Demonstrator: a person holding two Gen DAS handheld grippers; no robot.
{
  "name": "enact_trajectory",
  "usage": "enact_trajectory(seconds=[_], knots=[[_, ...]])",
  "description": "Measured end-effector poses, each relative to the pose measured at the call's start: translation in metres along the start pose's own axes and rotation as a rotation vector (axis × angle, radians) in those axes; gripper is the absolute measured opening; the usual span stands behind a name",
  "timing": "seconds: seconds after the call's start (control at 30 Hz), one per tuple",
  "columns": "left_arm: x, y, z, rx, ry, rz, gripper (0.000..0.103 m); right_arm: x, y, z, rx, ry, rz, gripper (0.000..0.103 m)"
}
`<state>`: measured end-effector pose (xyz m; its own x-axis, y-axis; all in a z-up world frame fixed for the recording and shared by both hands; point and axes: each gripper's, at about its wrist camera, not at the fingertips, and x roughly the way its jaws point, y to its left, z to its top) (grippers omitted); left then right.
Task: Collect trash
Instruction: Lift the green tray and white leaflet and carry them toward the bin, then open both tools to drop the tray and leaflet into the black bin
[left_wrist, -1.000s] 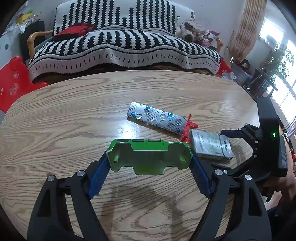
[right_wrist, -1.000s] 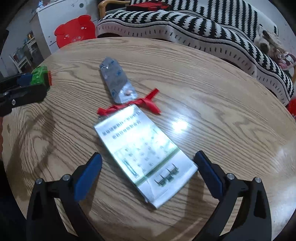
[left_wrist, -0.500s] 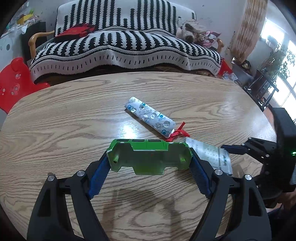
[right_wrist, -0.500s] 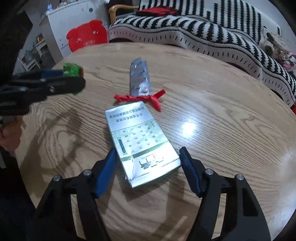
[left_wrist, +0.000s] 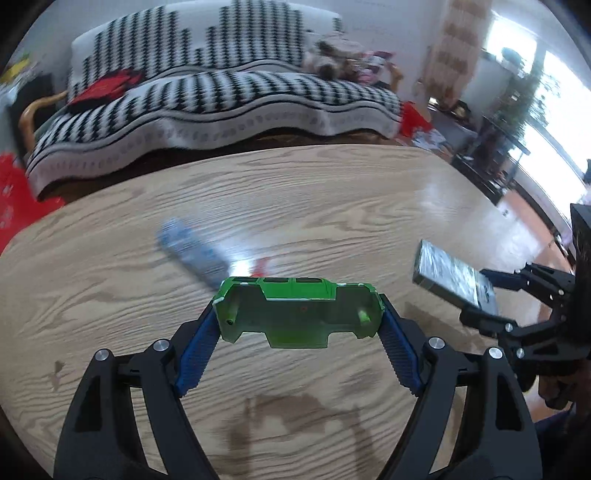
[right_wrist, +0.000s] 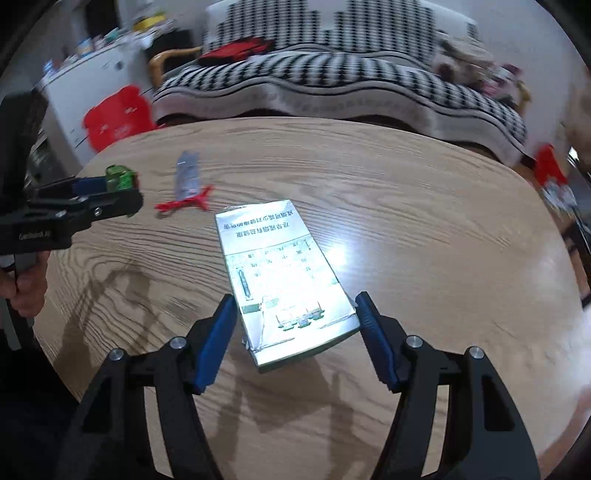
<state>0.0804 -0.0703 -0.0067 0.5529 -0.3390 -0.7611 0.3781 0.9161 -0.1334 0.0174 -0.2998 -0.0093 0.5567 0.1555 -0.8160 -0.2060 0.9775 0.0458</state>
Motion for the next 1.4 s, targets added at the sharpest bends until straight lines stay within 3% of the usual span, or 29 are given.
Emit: enact_trajectory(seconds=[0.33,0.7,0.87,1.13,1.4], knots=[[0.022,-0.166,0.008,0.237,0.01,-0.162,0.079,-0.073,-0.136,-0.089,0.292,-0.022,-0.202,0.064],[0.058,-0.334,-0.024,0.433,0.088,-0.381,0.079,-0.178,-0.254,-0.222,0.722,-0.067,-0.435,0.064],[0.065,-0.393,-0.042,0.462,0.129,-0.477,0.079,-0.216,-0.287,-0.272,0.897,-0.081,-0.501,0.064],[0.081,-0.485,-0.088,0.542,0.204,-0.618,0.079,-0.243,-0.313,-0.336,1.072,-0.026,-0.583,0.064],[0.105,-0.532,-0.12,0.583,0.284,-0.649,0.079,-0.251,-0.323,-0.366,1.171,-0.002,-0.603,0.064]])
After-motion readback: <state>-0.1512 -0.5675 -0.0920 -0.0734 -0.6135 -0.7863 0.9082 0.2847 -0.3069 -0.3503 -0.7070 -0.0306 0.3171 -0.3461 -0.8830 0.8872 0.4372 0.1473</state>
